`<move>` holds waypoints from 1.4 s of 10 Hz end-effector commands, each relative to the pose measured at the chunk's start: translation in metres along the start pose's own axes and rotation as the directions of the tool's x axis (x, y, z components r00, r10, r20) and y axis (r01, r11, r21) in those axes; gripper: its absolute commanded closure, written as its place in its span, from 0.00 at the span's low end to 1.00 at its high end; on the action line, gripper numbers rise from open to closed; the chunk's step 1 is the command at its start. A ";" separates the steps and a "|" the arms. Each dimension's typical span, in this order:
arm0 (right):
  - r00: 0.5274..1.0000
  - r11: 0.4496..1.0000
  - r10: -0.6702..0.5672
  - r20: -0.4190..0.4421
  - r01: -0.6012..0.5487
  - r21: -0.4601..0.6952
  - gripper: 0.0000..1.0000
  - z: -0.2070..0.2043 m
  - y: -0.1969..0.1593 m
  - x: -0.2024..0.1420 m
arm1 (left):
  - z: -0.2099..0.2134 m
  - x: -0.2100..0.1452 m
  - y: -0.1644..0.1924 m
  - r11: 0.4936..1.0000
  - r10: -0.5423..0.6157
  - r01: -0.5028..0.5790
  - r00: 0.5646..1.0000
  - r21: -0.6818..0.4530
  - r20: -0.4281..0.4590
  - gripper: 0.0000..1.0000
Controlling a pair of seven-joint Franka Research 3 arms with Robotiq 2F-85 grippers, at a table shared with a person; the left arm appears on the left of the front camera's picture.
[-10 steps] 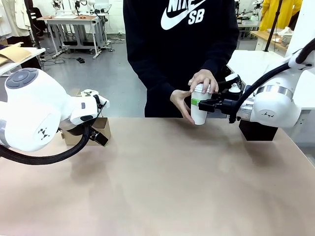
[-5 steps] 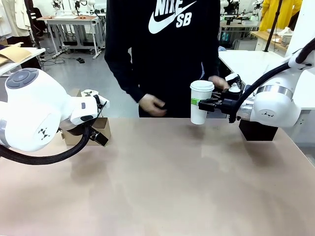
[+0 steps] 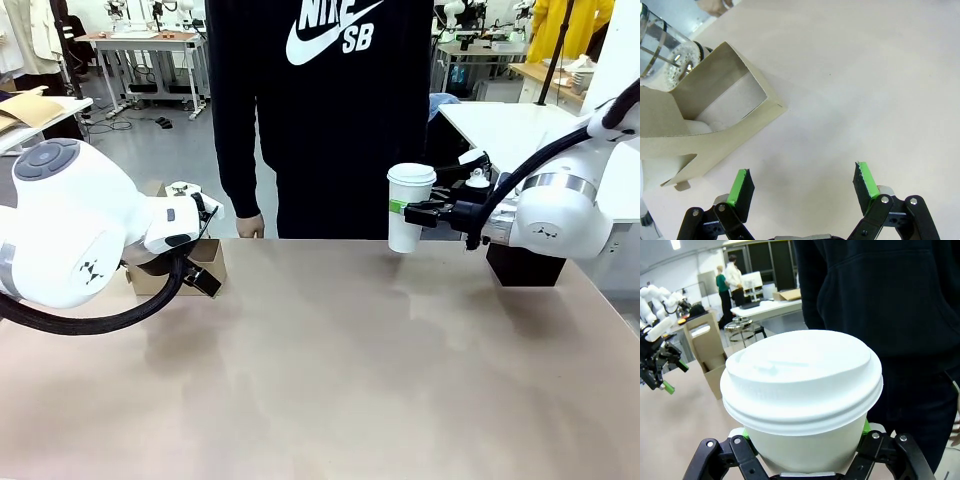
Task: Pour a drink into a cup and package it in a carrier.
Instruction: When a person places the Paper Cup Lid on the 600 ml Paper Cup , lift the 600 ml Paper Cup.
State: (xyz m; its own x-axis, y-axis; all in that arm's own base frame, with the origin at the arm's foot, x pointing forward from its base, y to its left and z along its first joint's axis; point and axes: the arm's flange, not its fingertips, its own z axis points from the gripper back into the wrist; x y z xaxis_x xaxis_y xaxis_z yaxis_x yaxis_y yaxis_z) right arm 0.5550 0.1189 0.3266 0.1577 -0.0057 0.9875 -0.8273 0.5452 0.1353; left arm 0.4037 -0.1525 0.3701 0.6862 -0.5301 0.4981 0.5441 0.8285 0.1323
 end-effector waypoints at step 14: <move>1.000 0.988 -0.008 0.001 0.008 0.155 0.20 0.098 0.118 0.204 | 0.000 0.000 0.001 1.000 0.002 -0.002 1.000 -0.002 0.001 0.00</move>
State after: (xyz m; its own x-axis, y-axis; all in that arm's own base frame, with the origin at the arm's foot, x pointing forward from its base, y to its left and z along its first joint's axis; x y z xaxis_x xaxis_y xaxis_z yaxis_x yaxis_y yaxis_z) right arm 0.4409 0.1072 0.5544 0.1269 -0.0187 0.9917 -0.8974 0.4238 0.1228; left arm 0.4037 -0.1528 0.3705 0.6853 -0.5306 0.4988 0.5446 0.8281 0.1326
